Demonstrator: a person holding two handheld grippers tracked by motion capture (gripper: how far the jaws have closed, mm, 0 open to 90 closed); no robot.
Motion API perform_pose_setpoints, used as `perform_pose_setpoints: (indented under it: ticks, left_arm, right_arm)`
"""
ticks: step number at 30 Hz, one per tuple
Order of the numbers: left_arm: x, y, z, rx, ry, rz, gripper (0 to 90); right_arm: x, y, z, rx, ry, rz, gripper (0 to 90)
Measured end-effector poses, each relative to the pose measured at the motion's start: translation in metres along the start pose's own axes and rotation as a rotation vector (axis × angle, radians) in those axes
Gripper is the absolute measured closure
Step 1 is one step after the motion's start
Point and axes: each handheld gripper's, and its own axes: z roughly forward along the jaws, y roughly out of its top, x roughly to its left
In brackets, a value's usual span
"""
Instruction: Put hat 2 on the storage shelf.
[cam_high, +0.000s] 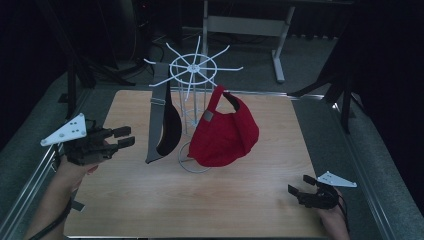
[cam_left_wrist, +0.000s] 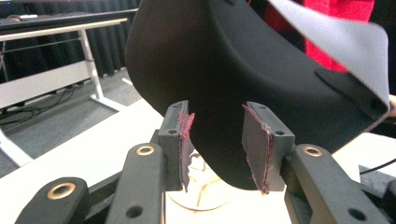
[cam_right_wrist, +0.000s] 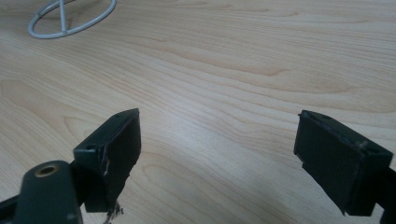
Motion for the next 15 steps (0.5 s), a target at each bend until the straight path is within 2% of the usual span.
perform_pose_setpoints:
  ticks: [7, 9, 11, 15]
  left_arm:
    - [0.001, -0.034, 0.008, 0.043, 0.007, -0.036, 61.8]
    - [0.002, -0.042, 0.010, 0.059, 0.014, -0.034, 61.8]
    - [0.002, -0.049, 0.011, 0.054, 0.011, -0.052, 61.8]
    - [0.001, -0.063, 0.014, 0.075, 0.019, -0.067, 61.8]
  right_arm:
    - [0.000, 0.000, 0.000, -0.004, 0.001, -0.002, 14.7]
    - [0.000, 0.000, 0.000, -0.003, 0.001, -0.003, 14.7]
    - [0.000, 0.000, 0.000, -0.004, 0.001, -0.003, 14.7]
    - [0.000, 0.000, 0.000, -0.005, 0.001, -0.003, 14.7]
